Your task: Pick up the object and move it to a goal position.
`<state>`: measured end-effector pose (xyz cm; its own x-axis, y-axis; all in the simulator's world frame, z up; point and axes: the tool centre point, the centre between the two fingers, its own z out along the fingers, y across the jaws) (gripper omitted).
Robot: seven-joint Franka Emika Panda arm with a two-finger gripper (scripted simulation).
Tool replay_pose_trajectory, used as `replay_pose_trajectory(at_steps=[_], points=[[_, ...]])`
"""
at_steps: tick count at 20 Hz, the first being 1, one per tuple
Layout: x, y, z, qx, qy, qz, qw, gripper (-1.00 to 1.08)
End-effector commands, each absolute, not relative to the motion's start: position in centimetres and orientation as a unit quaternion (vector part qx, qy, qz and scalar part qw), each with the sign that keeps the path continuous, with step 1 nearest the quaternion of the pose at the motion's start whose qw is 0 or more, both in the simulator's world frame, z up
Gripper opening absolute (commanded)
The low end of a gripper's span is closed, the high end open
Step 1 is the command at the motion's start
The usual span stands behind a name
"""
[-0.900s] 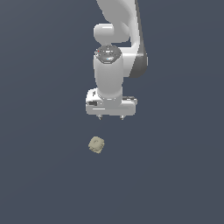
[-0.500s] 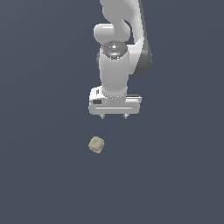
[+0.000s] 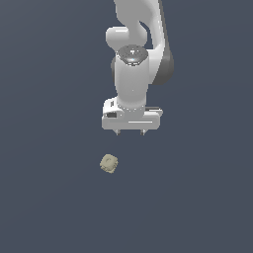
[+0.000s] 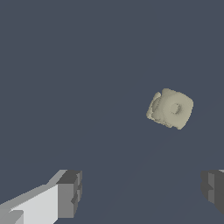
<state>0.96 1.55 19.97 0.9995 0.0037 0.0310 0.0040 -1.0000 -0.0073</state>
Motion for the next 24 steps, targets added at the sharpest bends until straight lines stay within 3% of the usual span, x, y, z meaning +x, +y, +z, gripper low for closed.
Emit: replay_pose_trajectory(at_steps=[1, 24], points=[[1.3, 1.1, 19.5, -1.000, 0.008, -0.014, 0.004, 1.00], [6.6, -7.7, 9.4, -0.979, 0.204, 0.000, 0.001, 1.00]])
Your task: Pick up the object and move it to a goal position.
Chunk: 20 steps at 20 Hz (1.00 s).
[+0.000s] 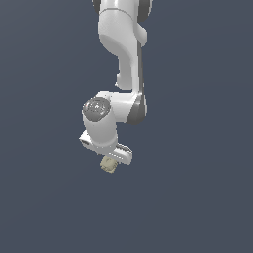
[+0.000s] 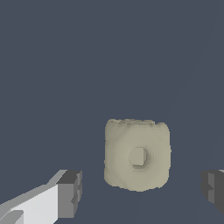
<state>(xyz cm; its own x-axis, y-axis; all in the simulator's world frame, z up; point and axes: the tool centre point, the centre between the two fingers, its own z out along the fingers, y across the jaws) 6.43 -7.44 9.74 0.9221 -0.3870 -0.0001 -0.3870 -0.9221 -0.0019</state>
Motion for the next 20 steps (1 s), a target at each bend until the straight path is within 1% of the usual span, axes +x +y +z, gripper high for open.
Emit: replay_pose_trajectory(at_steps=[1, 9, 16, 20], points=[[6.6, -7.9, 9.2, -0.978, 0.207, 0.000, 0.000, 1.00], [6.6, -8.0, 8.5, -0.978, 0.208, 0.000, 0.000, 1.00], [6.5, -8.0, 5.0, -0.978, 0.209, 0.000, 0.000, 1.00], [6.6, -8.0, 4.0, -0.978, 0.210, 0.000, 0.000, 1.00]])
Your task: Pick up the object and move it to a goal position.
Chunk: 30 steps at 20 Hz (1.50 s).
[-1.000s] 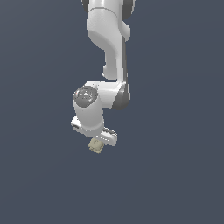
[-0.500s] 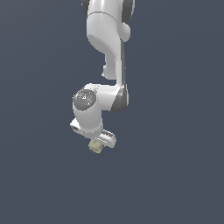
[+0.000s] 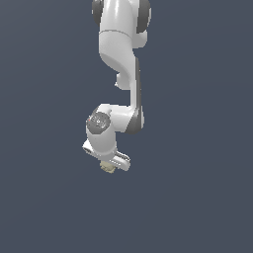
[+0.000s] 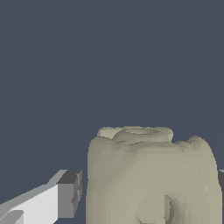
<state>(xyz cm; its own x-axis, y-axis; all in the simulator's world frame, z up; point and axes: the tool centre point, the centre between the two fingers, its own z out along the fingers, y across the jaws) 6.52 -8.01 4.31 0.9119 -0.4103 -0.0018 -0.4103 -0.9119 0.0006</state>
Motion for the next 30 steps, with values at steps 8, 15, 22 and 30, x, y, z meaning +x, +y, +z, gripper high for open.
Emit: replay_pose_trajectory(at_steps=[8, 15, 22, 30], points=[[6.7, -8.0, 4.0, 0.978, -0.210, 0.000, 0.000, -1.00], [6.7, -8.0, 4.1, 0.978, -0.210, 0.000, 0.000, -1.00], [6.3, -7.0, 5.5, 0.978, -0.210, 0.000, 0.000, -1.00], [5.3, -3.9, 10.4, 0.978, -0.210, 0.000, 0.000, -1.00]])
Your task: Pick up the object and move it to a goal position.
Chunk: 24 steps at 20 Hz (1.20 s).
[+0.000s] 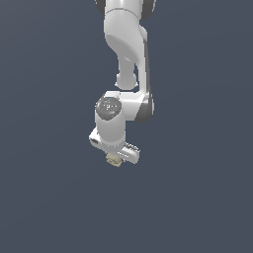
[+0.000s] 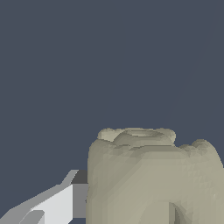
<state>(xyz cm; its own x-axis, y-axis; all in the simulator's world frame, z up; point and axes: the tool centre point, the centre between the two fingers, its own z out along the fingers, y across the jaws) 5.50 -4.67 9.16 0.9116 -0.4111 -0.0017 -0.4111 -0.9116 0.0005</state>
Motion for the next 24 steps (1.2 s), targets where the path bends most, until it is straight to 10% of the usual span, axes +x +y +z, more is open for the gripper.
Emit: replay_pose_trajectory(at_steps=[1, 24], points=[[5.1, -3.3, 11.2, 0.978, -0.210, 0.000, 0.000, -1.00], [0.3, 12.0, 35.1, 0.978, -0.210, 0.000, 0.001, -1.00]])
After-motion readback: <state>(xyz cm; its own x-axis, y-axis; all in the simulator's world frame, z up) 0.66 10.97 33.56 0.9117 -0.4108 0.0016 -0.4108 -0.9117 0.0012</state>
